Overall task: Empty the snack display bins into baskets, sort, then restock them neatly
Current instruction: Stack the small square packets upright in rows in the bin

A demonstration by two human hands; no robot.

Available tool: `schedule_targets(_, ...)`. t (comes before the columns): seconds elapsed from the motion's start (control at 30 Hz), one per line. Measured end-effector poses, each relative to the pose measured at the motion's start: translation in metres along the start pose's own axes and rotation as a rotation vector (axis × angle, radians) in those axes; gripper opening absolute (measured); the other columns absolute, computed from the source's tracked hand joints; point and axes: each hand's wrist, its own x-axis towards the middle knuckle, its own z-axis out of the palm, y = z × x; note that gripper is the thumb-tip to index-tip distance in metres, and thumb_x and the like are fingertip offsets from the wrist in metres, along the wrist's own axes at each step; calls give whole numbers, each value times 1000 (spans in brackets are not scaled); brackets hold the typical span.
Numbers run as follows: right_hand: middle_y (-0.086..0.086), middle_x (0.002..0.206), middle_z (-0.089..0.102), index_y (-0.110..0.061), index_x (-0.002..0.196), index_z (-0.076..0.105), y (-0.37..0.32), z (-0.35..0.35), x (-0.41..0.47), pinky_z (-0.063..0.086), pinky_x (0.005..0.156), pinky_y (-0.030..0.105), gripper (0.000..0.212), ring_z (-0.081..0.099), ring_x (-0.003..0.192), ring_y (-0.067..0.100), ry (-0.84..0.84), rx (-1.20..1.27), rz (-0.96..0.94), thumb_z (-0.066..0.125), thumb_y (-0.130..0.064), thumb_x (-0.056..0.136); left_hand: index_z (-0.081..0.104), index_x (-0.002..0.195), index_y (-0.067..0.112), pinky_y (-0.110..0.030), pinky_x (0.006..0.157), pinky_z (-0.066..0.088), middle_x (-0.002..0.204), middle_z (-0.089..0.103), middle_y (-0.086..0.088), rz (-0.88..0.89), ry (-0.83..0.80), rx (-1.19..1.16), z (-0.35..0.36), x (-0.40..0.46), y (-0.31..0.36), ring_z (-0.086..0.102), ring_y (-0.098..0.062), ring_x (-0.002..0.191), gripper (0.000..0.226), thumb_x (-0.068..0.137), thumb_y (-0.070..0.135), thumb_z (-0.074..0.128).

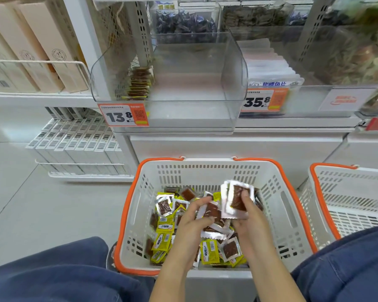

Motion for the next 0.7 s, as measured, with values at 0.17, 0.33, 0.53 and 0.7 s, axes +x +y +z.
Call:
schedule_targets(0.17,9,122,58,-10,126,57,-12,-14,6,50,73,31,36,58,104,22,187,-101,-34,56,-30,96,60,116,43,-29,89,42,123,58,14,70,111,65,-4,-4,9,59,0,99,55,72,12,66)
schedule_targets(0.33,7,115,56,-7,117,58,-6,-18,11,50,64,31,23,55,94,17,50,-361,64,48,-14,98,65,105,31,-23,87,45,101,67,24,73,-29,184,-16,-4,17,60,10,93,36,77,10,72)
schedule_targets(0.53,-4,138,52,-23,134,52,9,-11,0,55,77,29,70,56,119,12,-176,-544,-3,70,-58,76,59,112,26,3,76,36,116,59,18,279,138,461,-11,0,12,51,9,107,40,80,11,77)
schedule_targets(0.7,-2,123,64,-24,122,61,8,-7,-2,56,82,37,33,60,114,15,-112,-407,-45,65,-29,90,55,115,37,-12,77,40,124,51,19,177,211,220,-13,1,14,51,9,104,37,90,11,64)
